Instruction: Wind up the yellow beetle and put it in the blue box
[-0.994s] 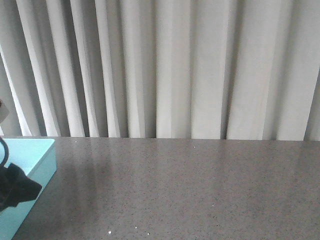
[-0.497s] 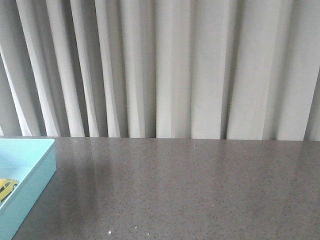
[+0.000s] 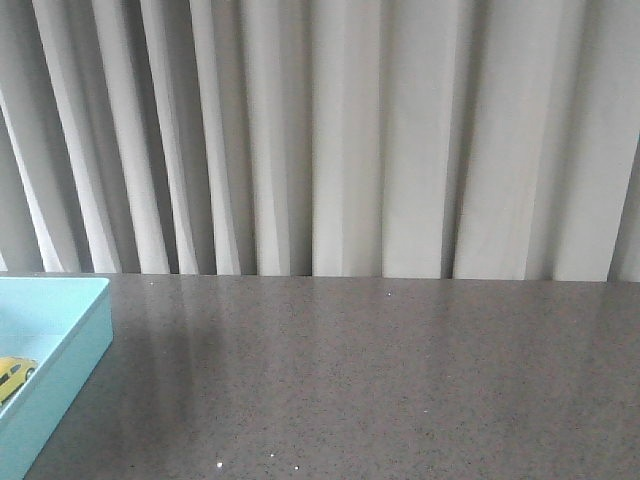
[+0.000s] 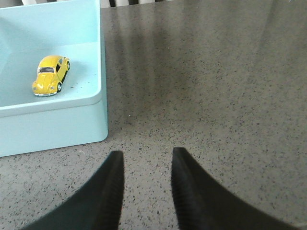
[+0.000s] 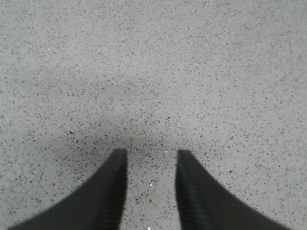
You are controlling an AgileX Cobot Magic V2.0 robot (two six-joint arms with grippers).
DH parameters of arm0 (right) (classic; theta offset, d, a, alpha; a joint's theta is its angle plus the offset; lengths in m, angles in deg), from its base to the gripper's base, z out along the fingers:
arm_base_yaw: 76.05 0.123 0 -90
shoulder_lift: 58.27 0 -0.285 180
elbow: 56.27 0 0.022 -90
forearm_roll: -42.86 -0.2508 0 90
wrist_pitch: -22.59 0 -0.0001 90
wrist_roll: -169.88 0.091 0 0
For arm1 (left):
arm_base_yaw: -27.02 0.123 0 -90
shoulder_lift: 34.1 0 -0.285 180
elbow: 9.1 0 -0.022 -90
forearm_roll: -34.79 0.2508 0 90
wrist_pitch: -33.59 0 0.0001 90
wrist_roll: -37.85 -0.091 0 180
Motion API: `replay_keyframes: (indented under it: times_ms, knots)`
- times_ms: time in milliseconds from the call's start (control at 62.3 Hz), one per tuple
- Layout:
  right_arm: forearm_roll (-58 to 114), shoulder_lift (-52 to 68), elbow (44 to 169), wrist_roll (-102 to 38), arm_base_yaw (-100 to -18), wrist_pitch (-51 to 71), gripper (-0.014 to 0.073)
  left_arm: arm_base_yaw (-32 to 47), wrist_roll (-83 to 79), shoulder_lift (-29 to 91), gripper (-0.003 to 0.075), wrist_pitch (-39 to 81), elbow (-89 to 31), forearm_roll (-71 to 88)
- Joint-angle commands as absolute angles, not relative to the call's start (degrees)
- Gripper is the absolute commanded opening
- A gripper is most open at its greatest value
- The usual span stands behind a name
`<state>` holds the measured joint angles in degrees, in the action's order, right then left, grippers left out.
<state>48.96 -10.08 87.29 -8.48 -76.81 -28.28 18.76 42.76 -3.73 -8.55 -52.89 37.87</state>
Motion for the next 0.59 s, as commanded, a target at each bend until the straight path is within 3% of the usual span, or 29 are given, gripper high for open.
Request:
replay_keyframes:
  times_ms: [0, 80, 128, 577]
  knots:
    - [49.7, -10.1, 88.6, -9.0, -76.8, -25.1, 0.0069, 18.3, 43.2, -3.3, 0.0094, -2.1, -51.6, 37.0]
    - [49.7, -10.1, 88.6, -9.0, -76.8, -25.1, -0.0015, 18.3, 43.2, -3.3, 0.0021, -1.0, -51.6, 37.0]
    - [49.7, -10.1, 88.6, -9.0, -76.8, -25.1, -0.0011, 18.3, 43.2, -3.3, -0.0008, -0.5, -51.6, 37.0]
    - [49.7, -10.1, 88.6, -9.0, -76.8, -24.9, -0.0007, 18.3, 43.2, -3.3, -0.0007, -0.1, -51.6, 37.0]
